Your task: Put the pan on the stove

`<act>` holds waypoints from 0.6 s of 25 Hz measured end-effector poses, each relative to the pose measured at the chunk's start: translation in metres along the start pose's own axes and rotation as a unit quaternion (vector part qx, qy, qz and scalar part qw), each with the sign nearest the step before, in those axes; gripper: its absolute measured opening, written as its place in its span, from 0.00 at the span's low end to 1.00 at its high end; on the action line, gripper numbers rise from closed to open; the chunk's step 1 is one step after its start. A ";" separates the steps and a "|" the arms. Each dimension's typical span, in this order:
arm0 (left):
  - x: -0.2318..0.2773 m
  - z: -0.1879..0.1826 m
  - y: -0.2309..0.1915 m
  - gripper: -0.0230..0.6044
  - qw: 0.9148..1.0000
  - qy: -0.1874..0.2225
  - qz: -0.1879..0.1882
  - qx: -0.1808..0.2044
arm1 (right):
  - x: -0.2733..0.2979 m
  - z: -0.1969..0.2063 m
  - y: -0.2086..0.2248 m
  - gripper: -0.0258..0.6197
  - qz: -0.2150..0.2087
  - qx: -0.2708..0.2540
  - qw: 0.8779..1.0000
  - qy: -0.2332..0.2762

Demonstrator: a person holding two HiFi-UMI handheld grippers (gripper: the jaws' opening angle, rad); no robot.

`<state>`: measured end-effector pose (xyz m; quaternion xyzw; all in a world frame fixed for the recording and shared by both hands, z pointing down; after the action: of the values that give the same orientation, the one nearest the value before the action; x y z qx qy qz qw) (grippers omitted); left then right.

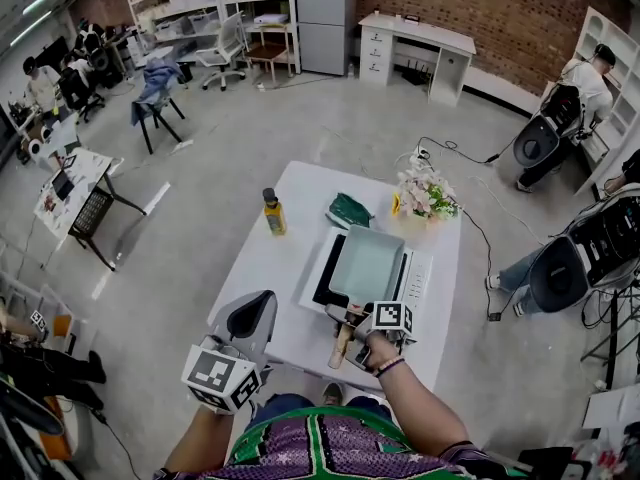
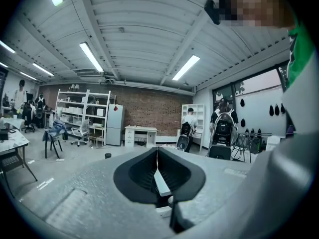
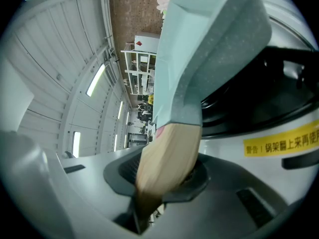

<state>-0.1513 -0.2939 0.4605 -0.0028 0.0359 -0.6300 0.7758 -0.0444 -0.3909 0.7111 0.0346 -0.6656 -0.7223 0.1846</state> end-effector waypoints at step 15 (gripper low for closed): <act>0.008 -0.008 0.001 0.07 0.999 -0.006 0.042 -0.002 | -0.006 -0.006 0.006 0.33 0.025 0.002 0.999 0.022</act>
<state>-0.1494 -0.3009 0.4518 -0.0065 0.0323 -0.5971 0.8015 -0.0361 -0.3946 0.7149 0.0341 -0.6635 -0.7151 0.2171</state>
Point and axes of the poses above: the fingertips, and each gripper's own axes: x forward along the fingers, y to its right, z out of its underside, the point moved 3 cm from there along -x, backward along the fingers, and after that the axes turned 11 degrees about y, right-handed, at the moved point
